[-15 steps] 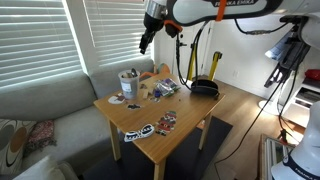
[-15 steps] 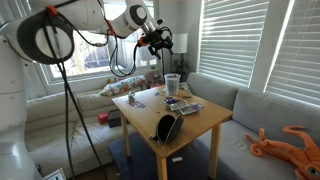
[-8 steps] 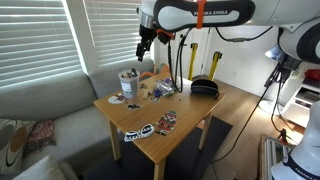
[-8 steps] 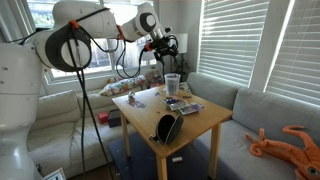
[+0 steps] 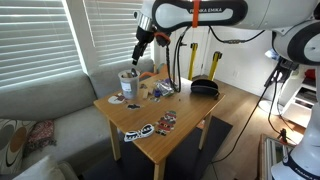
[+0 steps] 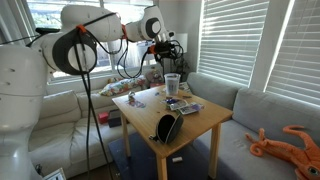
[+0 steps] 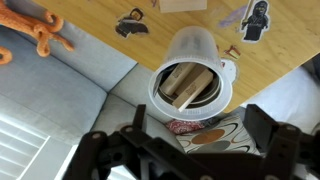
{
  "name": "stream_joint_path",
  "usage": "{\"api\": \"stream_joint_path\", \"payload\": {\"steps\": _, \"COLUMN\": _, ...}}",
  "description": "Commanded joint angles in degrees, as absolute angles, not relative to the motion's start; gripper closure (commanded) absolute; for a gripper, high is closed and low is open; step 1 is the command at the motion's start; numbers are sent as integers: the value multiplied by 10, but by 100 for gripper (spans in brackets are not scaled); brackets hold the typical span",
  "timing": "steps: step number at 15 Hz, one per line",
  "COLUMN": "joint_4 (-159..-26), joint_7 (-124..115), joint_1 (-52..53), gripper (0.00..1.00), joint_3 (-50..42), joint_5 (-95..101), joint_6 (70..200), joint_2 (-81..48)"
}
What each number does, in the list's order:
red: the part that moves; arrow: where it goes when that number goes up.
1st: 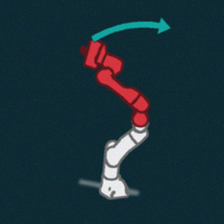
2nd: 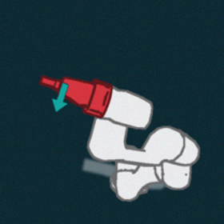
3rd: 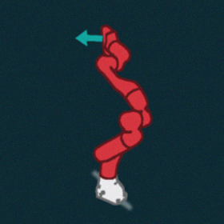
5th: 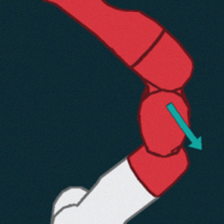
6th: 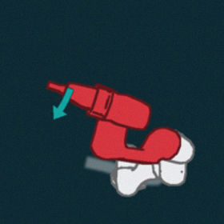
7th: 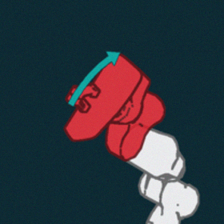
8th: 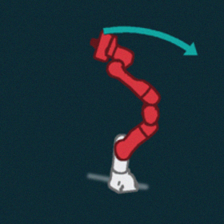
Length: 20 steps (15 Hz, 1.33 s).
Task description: Remove the silver spoon from the silver cup and put it on the brown table
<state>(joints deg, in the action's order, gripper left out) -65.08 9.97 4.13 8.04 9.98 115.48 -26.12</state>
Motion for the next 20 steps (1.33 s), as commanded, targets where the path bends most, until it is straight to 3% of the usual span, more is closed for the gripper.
{"api": "stream_joint_path", "payload": {"steps": 1, "joint_4": -579, "joint_7": 117, "joint_1": 23, "gripper": 0, "joint_3": 90, "joint_5": 55, "joint_6": 1146, "joint_2": -313}}
{"api": "stream_joint_path", "payload": {"steps": 9, "joint_4": -477, "joint_7": 35, "joint_1": 34, "gripper": 0, "joint_3": 68, "joint_5": 82, "joint_6": 1142, "joint_2": -407}}
{"api": "stream_joint_path", "payload": {"steps": 13, "joint_4": -448, "joint_7": 9, "joint_1": 39, "gripper": 7, "joint_3": 60, "joint_5": 87, "joint_6": 1132, "joint_2": -434}}
{"api": "stream_joint_path", "payload": {"steps": 14, "joint_4": -443, "joint_7": 5, "joint_1": 40, "gripper": 11, "joint_3": 57, "joint_5": 89, "joint_6": 1129, "joint_2": -439}}
{"api": "stream_joint_path", "payload": {"steps": 15, "joint_4": -441, "joint_7": 0, "joint_1": 42, "gripper": 21, "joint_3": 54, "joint_5": 93, "joint_6": 1127, "joint_2": -442}}
{"api": "stream_joint_path", "payload": {"steps": 16, "joint_4": -439, "joint_7": -3, "joint_1": 43, "gripper": 23, "joint_3": 52, "joint_5": 94, "joint_6": 1124, "joint_2": -444}}
{"api": "stream_joint_path", "payload": {"steps": 17, "joint_4": -435, "joint_7": -7, "joint_1": 44, "gripper": 34, "joint_3": 49, "joint_5": 96, "joint_6": 1120, "joint_2": -447}}
{"api": "stream_joint_path", "payload": {"steps": 20, "joint_4": -428, "joint_7": -14, "joint_1": 49, "gripper": 56, "joint_3": 43, "joint_5": 100, "joint_6": 1114, "joint_2": -453}}
